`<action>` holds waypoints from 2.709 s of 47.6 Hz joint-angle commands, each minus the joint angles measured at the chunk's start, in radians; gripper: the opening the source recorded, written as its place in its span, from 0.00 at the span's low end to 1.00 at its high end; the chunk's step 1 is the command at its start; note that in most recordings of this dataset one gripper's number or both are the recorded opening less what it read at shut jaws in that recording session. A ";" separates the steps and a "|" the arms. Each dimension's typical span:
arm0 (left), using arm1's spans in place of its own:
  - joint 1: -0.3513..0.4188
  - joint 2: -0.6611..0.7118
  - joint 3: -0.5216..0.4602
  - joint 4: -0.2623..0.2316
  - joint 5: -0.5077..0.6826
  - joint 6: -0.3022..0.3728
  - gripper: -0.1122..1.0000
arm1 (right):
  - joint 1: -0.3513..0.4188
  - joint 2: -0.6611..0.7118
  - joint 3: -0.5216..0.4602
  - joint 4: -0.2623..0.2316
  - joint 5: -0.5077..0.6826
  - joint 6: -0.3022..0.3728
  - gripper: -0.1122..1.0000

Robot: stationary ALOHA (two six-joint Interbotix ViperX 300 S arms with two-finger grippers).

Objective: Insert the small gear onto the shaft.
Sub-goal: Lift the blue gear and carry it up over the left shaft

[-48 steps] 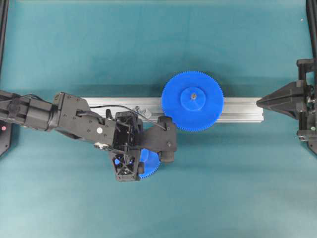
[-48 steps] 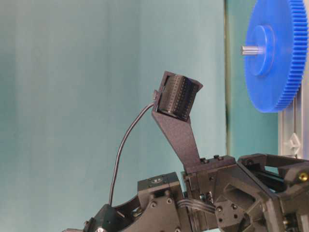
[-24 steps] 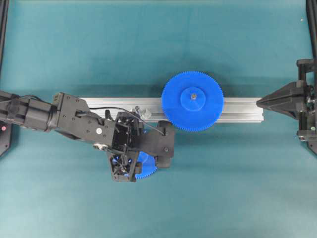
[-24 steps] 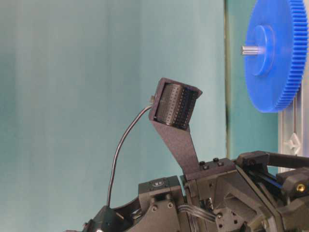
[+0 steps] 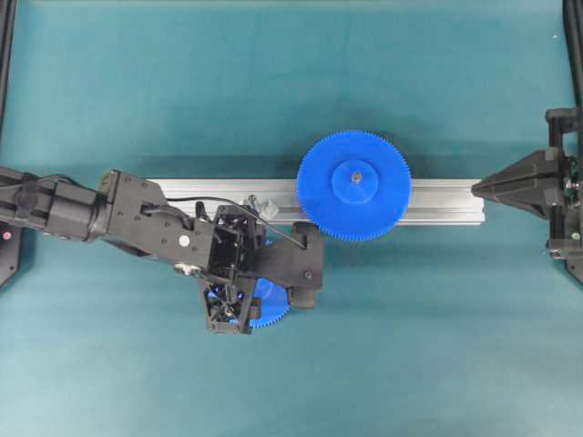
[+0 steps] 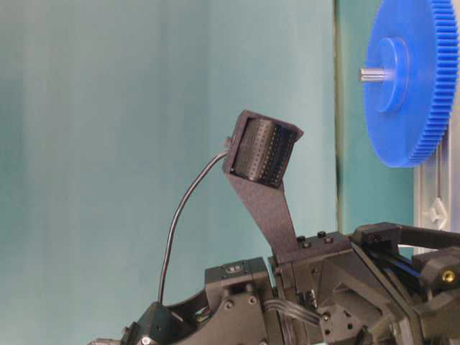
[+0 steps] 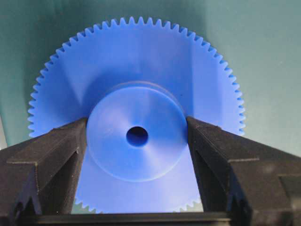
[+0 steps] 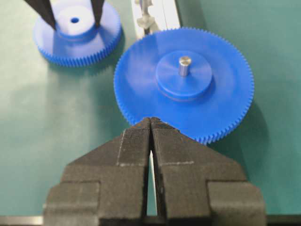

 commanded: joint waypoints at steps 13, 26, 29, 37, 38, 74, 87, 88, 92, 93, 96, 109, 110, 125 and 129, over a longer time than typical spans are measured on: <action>-0.003 -0.023 -0.061 0.003 0.021 0.003 0.72 | 0.000 0.005 -0.011 0.002 -0.008 0.008 0.15; 0.000 -0.066 -0.133 0.005 0.117 0.005 0.72 | 0.000 0.005 -0.011 0.002 -0.009 0.008 0.15; 0.002 -0.077 -0.149 0.006 0.146 0.006 0.72 | 0.000 0.005 -0.009 0.002 -0.008 0.009 0.15; 0.002 -0.103 -0.190 0.005 0.212 0.034 0.72 | 0.000 0.005 -0.011 0.002 -0.009 0.008 0.15; 0.002 -0.107 -0.193 0.006 0.216 0.037 0.72 | 0.000 0.005 -0.011 0.002 -0.009 0.008 0.15; 0.080 -0.216 -0.290 0.009 0.407 0.077 0.72 | 0.000 0.005 -0.011 0.002 -0.009 0.009 0.15; 0.133 -0.250 -0.305 0.011 0.411 0.133 0.72 | 0.000 0.005 -0.009 0.002 -0.009 0.009 0.15; 0.137 -0.252 -0.305 0.011 0.411 0.140 0.72 | 0.000 0.005 -0.009 0.002 -0.009 0.009 0.15; 0.149 -0.256 -0.304 0.011 0.411 0.164 0.72 | 0.000 0.005 -0.009 0.002 -0.009 0.009 0.15; 0.150 -0.256 -0.304 0.011 0.411 0.170 0.72 | 0.000 0.005 -0.009 0.002 -0.009 0.009 0.15; 0.158 -0.256 -0.302 0.011 0.411 0.187 0.72 | 0.000 0.005 -0.009 0.002 -0.009 0.009 0.15; 0.179 -0.250 -0.296 0.011 0.408 0.210 0.72 | 0.000 0.005 -0.008 0.002 -0.009 0.020 0.15; 0.179 -0.250 -0.295 0.011 0.408 0.210 0.72 | 0.000 0.005 -0.008 0.002 -0.009 0.021 0.15; 0.190 -0.249 -0.244 0.011 0.362 0.210 0.72 | 0.000 0.005 -0.006 0.002 -0.009 0.028 0.15; 0.195 -0.249 -0.213 0.011 0.330 0.210 0.72 | 0.000 0.005 -0.006 0.000 -0.009 0.028 0.15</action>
